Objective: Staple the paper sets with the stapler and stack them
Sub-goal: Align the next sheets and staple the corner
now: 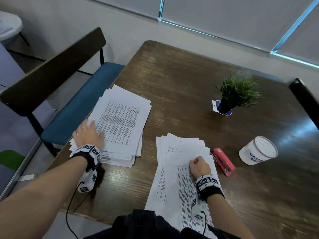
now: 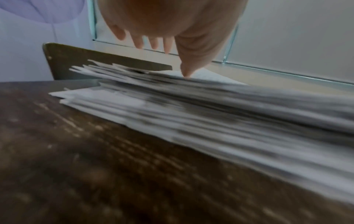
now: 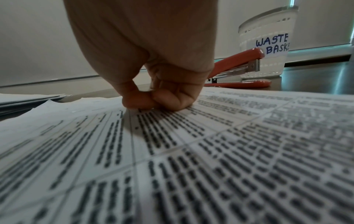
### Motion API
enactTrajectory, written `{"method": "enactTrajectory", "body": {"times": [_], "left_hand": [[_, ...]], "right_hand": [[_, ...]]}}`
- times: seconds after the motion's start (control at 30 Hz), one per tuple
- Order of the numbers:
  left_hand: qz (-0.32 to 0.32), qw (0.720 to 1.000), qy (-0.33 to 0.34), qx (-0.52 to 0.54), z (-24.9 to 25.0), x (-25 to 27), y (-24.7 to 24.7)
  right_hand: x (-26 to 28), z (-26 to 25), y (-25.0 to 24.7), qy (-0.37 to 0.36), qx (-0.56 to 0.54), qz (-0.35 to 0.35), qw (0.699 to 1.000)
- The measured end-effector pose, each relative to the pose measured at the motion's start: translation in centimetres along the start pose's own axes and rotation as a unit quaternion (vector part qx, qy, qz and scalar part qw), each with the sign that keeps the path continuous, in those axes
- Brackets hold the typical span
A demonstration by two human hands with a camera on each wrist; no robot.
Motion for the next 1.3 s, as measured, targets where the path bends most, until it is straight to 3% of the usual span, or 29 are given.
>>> {"method": "enactTrajectory", "body": {"times": [0.1, 0.17, 0.27, 0.4, 0.5, 0.57, 0.73, 0.83, 0.97, 1.03, 1.2, 1.3], "left_hand": [[-0.162, 0.985, 0.038, -0.041, 0.8, 0.5, 3.0], [-0.202, 0.979, 0.011, -0.037, 1.1, 0.9, 3.2], [-0.172, 0.984, 0.018, -0.034, 3.9, 1.9, 2.3], [-0.092, 0.982, 0.160, 0.027, 11.7, 4.9, 1.5], [-0.099, 0.957, 0.241, 0.131, 16.1, 8.1, 2.3], [-0.139, 0.941, 0.264, 0.159, 17.9, 10.1, 3.4], [-0.237, 0.941, 0.196, 0.139, 19.8, 12.4, 5.3], [-0.257, 0.945, 0.151, 0.136, 20.8, 13.1, 5.7], [-0.256, 0.951, 0.087, 0.149, 21.6, 13.5, 6.1], [-0.246, 0.953, 0.060, 0.167, 21.6, 13.6, 6.1], [-0.245, 0.947, 0.015, 0.209, 21.3, 14.8, 6.3], [-0.247, 0.943, 0.023, 0.220, 21.5, 15.5, 6.4]], "right_hand": [[0.2, -0.3, -0.1, -0.007, 0.016, -0.001, 1.000], [0.3, -0.4, -0.1, -0.007, 0.027, -0.005, 1.000], [0.4, -0.4, -0.2, -0.014, 0.042, -0.013, 0.999], [-0.1, 0.0, -0.4, -0.020, 0.004, -0.037, 0.999], [-0.2, 1.5, -1.7, -0.019, 0.021, 0.011, 1.000], [0.0, 3.2, -2.7, 0.025, 0.077, 0.047, 0.996], [0.0, 6.4, -3.8, 0.108, 0.095, 0.040, 0.989], [-0.9, 7.1, -3.7, 0.114, 0.029, 0.019, 0.993], [-0.8, 7.0, -4.3, 0.133, 0.118, -0.007, 0.984], [-0.5, 6.7, -4.5, 0.138, 0.108, -0.015, 0.984], [-1.4, 6.5, -5.0, 0.062, 0.004, -0.027, 0.998], [-1.8, 7.4, -6.0, 0.057, -0.077, 0.004, 0.995]]}}
Point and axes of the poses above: each hand's wrist, its own x-axis away from the middle knuckle, its own y-axis out of the palm, z = x × y, the point moved 5 cm from there along -x, towards the middle knuckle, and after that the axes turned 5 degrees about y, right-handed, at the moved point
